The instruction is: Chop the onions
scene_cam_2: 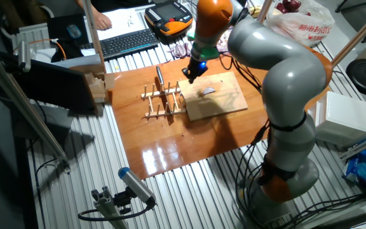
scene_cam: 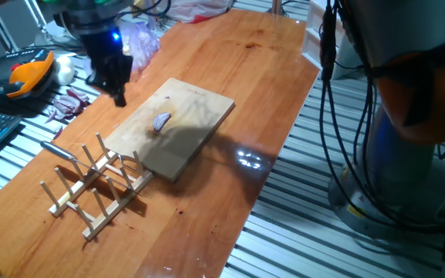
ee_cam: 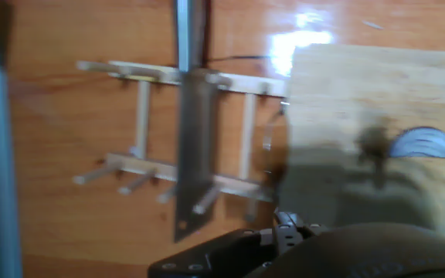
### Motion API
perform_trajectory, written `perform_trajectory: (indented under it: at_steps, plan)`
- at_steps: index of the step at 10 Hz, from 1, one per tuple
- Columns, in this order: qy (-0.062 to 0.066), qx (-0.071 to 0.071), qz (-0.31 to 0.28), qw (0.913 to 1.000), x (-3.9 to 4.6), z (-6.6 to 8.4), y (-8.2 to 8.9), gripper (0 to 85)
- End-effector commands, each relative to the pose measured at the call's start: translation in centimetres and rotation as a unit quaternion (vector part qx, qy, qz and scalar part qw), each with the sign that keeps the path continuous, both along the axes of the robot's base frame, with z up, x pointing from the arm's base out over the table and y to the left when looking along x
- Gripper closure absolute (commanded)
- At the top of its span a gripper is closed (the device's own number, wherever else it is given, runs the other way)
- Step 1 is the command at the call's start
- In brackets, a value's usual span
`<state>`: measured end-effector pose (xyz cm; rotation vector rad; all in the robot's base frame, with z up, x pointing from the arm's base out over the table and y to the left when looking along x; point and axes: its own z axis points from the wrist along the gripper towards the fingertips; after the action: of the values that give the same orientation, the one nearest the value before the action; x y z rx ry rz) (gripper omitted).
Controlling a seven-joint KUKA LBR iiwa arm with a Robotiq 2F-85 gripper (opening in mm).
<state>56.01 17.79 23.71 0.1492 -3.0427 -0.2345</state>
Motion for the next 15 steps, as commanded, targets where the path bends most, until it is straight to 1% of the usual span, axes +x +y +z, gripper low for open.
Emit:
perform_trajectory:
  at_steps: [1, 2, 3, 4, 5, 7, 8, 9, 11, 12, 13, 14, 15]
  plan:
    - [0.001, 0.005, 0.011, 0.9999, 0.0, 0.0, 2.7, 85.0]
    - [0.003, -0.001, 0.004, 1.0, 0.0, 0.0, 2.7, 85.0]
    - [0.003, -0.028, -0.012, 0.9995, 0.0, 0.0, 2.7, 85.0]
    - [0.002, -0.046, -0.031, 0.9985, 0.02, 0.1, 3.2, 68.0]
    - [-0.002, -0.052, -0.048, 0.9975, 0.06, 0.1, 4.4, 51.0]
    - [-0.01, -0.061, -0.079, 0.995, 0.07, -1.0, 6.1, 51.0]
    - [-0.014, -0.07, -0.092, 0.9932, 0.3, -2.0, 7.0, 51.0]
    - [-0.019, -0.079, -0.093, 0.9923, 0.74, -2.8, 7.4, 51.0]
    - [-0.028, -0.079, -0.1, 0.9914, 1.95, -4.7, 7.8, 51.0]
    - [-0.032, -0.079, -0.104, 0.991, 2.63, -5.9, 8.0, 51.0]
    - [-0.038, -0.084, -0.106, 0.99, 3.04, -6.8, 8.3, 51.0]
    - [-0.045, -0.097, -0.108, 0.9885, 3.24, -7.6, 8.6, 51.0]
    - [-0.049, -0.103, -0.113, 0.987, 3.39, -8.2, 9.1, 51.0]
